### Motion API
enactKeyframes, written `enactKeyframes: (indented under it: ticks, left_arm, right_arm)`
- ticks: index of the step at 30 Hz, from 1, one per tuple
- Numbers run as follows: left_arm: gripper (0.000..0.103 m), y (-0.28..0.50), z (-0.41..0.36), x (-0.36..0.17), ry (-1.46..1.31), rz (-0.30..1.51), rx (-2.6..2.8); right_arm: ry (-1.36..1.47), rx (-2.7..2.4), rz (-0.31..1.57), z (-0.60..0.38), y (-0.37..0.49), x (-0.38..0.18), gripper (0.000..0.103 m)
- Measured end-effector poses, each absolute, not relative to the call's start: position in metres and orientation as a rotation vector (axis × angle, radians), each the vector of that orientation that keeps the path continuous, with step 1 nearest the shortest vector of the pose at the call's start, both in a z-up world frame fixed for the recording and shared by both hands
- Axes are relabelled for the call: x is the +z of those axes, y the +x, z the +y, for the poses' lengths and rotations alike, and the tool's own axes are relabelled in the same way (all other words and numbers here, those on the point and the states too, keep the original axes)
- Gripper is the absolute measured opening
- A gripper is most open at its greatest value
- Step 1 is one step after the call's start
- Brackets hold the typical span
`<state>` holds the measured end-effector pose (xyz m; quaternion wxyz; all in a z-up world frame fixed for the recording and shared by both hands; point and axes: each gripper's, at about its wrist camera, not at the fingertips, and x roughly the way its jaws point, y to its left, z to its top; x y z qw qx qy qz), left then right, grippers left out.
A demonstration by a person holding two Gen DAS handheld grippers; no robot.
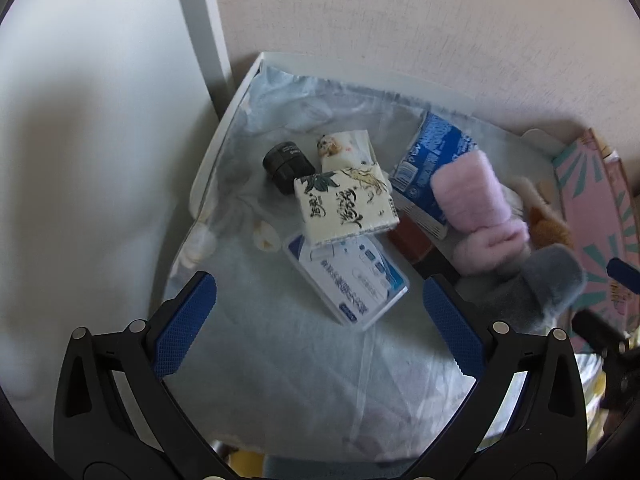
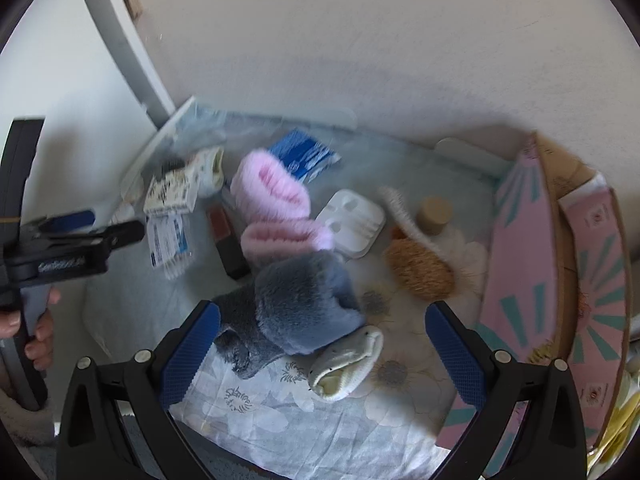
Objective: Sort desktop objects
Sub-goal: 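Grasp the ink-drawing tissue pack with the left tool while the right tool grasps the grey sock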
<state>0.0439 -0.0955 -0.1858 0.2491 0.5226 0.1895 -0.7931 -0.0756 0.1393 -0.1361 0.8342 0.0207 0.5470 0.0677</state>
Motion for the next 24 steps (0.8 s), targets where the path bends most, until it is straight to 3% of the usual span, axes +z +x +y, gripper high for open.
enactKeyframes:
  ticks: [7,9,12,13,14,15,17,24]
  left_arm:
    - [0.103,0.006,-0.11,-0.198,1.416,0.44,-2.133]
    - [0.103,-0.002,-0.114,-0.207,1.414,0.455,-2.105]
    - [0.099,-0.007,-0.12,-0.219,1.418,0.515,-2.079]
    - [0.094,-0.009,-0.121,-0.222,1.423,0.535,-2.076]
    - [0.079,-0.009,-0.121,-0.225,1.426,0.56,-2.077]
    - [0.061,-0.009,-0.123,-0.228,1.429,0.585,-2.076]
    - [0.06,-0.008,-0.125,-0.23,1.423,0.616,-2.073]
    - [0.059,-0.004,-0.128,-0.218,1.397,0.609,-2.066]
  right_arm:
    - [0.015,0.195,1.209,0.145,-0.067,-0.164,0.102]
    - [0.013,0.212,1.215,0.145,-0.063,-0.17,0.096]
    - [0.009,0.256,1.246,0.147,-0.055,-0.18,0.06]
    - [0.009,0.273,1.259,0.148,-0.053,-0.183,0.043]
    - [0.015,0.291,1.266,0.149,-0.052,-0.186,0.032]
    - [0.022,0.307,1.27,0.15,-0.052,-0.187,0.031]
    - [0.009,0.317,1.266,0.153,-0.053,-0.187,0.022]
    - [0.042,0.342,1.251,0.147,-0.057,-0.179,0.016]
